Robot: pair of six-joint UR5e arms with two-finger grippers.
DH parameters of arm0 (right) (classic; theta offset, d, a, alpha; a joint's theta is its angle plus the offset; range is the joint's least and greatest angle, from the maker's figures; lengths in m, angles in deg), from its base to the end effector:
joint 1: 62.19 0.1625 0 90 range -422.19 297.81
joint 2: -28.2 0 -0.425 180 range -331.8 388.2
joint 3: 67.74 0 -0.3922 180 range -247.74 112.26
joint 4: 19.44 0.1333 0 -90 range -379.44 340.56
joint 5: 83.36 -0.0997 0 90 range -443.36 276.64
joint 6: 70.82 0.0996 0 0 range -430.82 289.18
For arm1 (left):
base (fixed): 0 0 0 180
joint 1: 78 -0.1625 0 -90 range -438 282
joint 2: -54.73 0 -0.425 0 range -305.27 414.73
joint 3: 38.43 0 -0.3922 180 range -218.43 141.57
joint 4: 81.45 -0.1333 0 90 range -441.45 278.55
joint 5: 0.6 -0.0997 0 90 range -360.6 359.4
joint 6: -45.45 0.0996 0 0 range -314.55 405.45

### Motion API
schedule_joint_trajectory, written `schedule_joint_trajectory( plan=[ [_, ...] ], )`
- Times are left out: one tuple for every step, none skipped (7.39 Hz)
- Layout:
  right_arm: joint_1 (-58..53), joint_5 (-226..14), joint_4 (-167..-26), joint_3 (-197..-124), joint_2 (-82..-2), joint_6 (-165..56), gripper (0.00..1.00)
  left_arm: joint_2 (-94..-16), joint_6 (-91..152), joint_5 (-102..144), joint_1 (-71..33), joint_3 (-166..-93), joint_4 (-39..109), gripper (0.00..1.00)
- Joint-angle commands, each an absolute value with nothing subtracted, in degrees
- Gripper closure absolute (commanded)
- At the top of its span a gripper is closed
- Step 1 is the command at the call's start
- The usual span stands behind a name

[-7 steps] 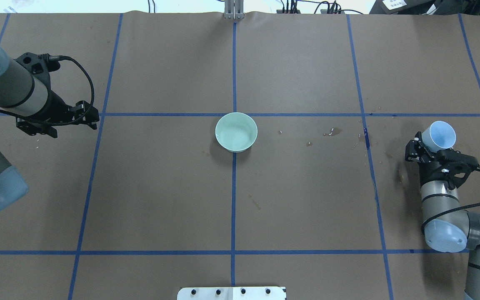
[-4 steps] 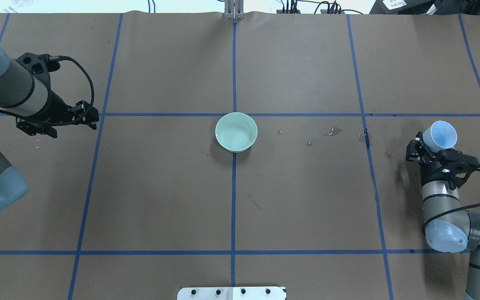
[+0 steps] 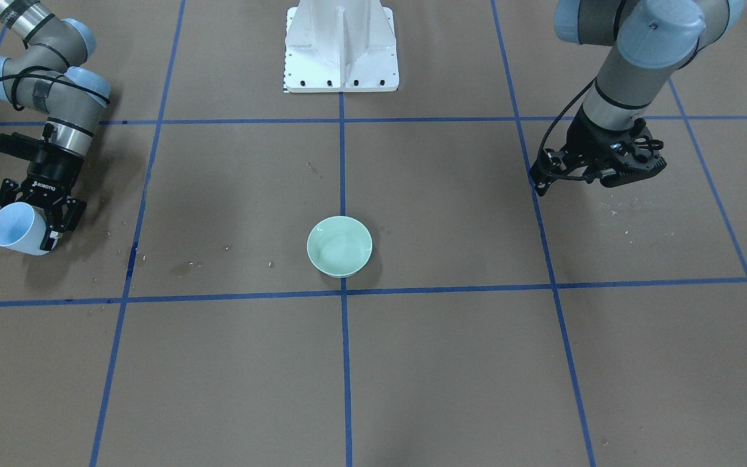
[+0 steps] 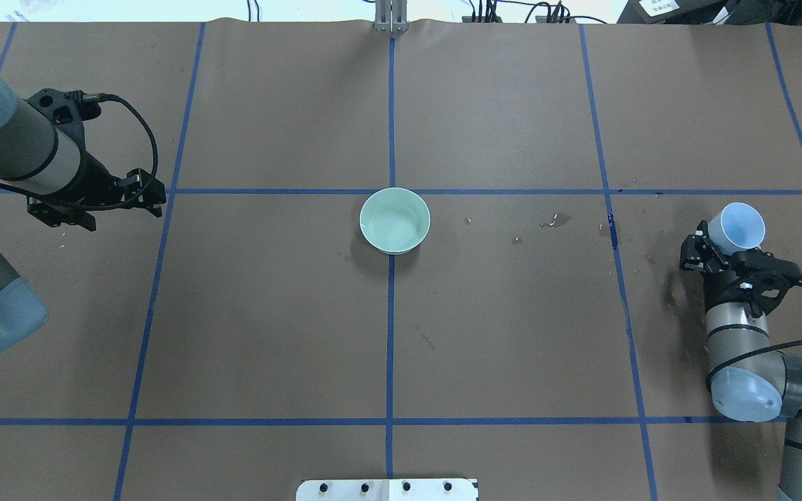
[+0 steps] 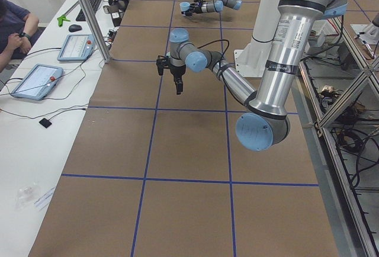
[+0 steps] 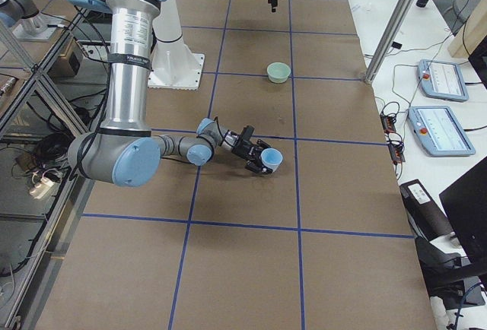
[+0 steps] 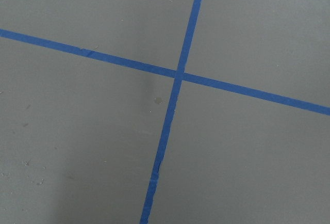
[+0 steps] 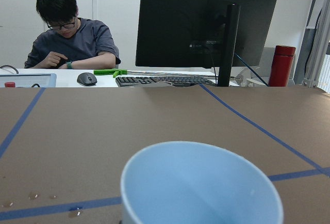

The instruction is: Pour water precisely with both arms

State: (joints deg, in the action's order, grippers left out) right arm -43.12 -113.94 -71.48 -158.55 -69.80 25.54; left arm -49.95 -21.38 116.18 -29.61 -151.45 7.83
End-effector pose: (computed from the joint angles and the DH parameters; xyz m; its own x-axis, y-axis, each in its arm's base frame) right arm -0.3458 -0.3513 0.6250 0.7426 0.3163 0.5904 -0.6689 0.3037 0.6785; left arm 0.2999 -0.4708 0.3448 0.6795 -0.2361 -0.6946 0.2395 0.9663 -0.0942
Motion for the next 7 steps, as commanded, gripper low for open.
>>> schedule_joint_trajectory(
  plan=[
    [-43.1, -113.9, -71.5, -158.4, -69.8, 25.5, 0.09, -49.9, -21.3, 116.2, -29.6, -151.5, 7.8, 0.0],
    [-43.1, -113.9, -71.5, -158.4, -69.8, 25.4, 0.04, -49.9, -21.3, 116.2, -29.7, -151.5, 7.8, 0.0],
    [-43.1, -113.9, -71.5, -158.4, -69.8, 25.4, 0.02, -49.9, -21.3, 116.2, -29.7, -151.5, 7.8, 0.0],
    [-43.1, -114.0, -71.5, -158.6, -69.8, 24.8, 0.01, -49.9, -21.3, 116.2, -29.6, -151.5, 7.8, 0.0],
    [-43.1, -114.1, -71.5, -158.9, -69.8, 24.8, 0.01, -49.9, -21.3, 116.2, -29.6, -151.5, 7.8, 0.0],
    [-43.1, -114.3, -71.4, -159.7, -70.5, 24.7, 0.01, -49.9, -21.3, 116.2, -29.6, -151.5, 7.8, 0.0],
    [-43.6, -114.5, -71.4, -161.5, -72.2, 24.6, 0.01, -49.9, -21.3, 116.2, -29.6, -151.5, 7.8, 0.0]
  ],
)
